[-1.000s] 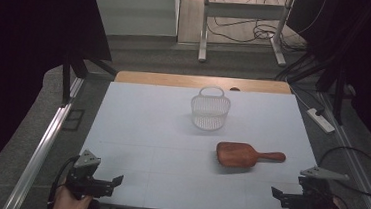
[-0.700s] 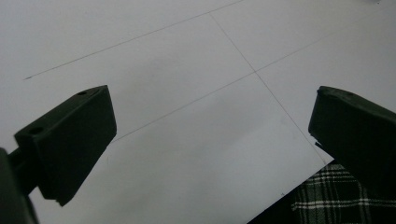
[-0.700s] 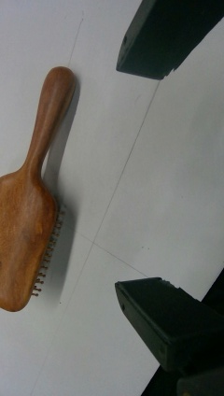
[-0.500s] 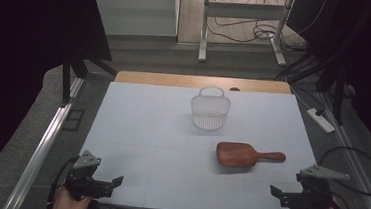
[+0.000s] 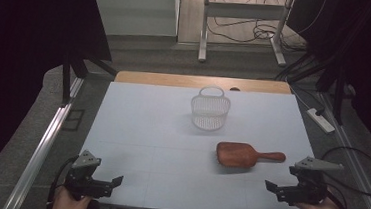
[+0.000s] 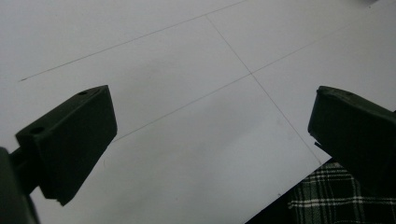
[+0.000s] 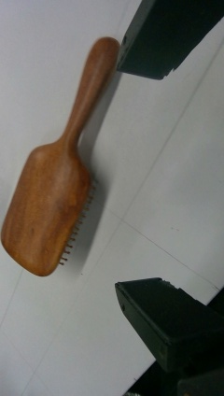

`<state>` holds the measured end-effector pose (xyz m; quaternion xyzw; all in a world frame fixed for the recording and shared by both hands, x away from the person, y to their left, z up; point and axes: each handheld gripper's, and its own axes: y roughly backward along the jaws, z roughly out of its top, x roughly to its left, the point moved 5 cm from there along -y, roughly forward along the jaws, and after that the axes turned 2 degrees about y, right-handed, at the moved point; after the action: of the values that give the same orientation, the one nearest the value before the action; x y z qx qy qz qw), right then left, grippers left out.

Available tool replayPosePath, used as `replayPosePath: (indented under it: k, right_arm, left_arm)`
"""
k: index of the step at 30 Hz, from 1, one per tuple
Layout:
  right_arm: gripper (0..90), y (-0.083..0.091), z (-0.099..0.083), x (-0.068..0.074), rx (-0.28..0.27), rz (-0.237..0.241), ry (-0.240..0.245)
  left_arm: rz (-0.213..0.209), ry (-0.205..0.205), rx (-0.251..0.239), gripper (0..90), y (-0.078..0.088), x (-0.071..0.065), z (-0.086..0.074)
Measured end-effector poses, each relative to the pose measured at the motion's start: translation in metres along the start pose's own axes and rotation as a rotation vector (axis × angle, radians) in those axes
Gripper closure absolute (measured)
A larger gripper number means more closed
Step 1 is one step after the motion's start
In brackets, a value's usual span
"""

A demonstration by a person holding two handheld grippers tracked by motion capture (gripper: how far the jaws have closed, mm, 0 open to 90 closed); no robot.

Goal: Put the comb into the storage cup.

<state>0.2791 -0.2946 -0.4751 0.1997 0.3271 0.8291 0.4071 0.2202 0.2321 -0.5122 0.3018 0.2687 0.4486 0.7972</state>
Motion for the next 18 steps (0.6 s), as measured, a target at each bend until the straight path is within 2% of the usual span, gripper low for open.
replayPosePath:
  k: [4, 13, 18]
  right_arm:
    - [0.0, -0.003, 0.007, -0.002, -0.011, -0.004, 0.007]
    - [0.0, -0.013, 0.019, -0.005, 0.005, 0.0, 0.026]
    - [0.0, -0.018, 0.022, -0.007, 0.011, -0.004, 0.015]
  left_arm:
    - [0.0, -0.001, 0.002, 1.6, 0.0, 0.0, 0.0]
    - [-0.004, 0.002, 0.0, 1.6, 0.0, 0.001, 0.0]
    - [-0.007, 0.002, -0.002, 1.6, 0.001, 0.001, 0.0]
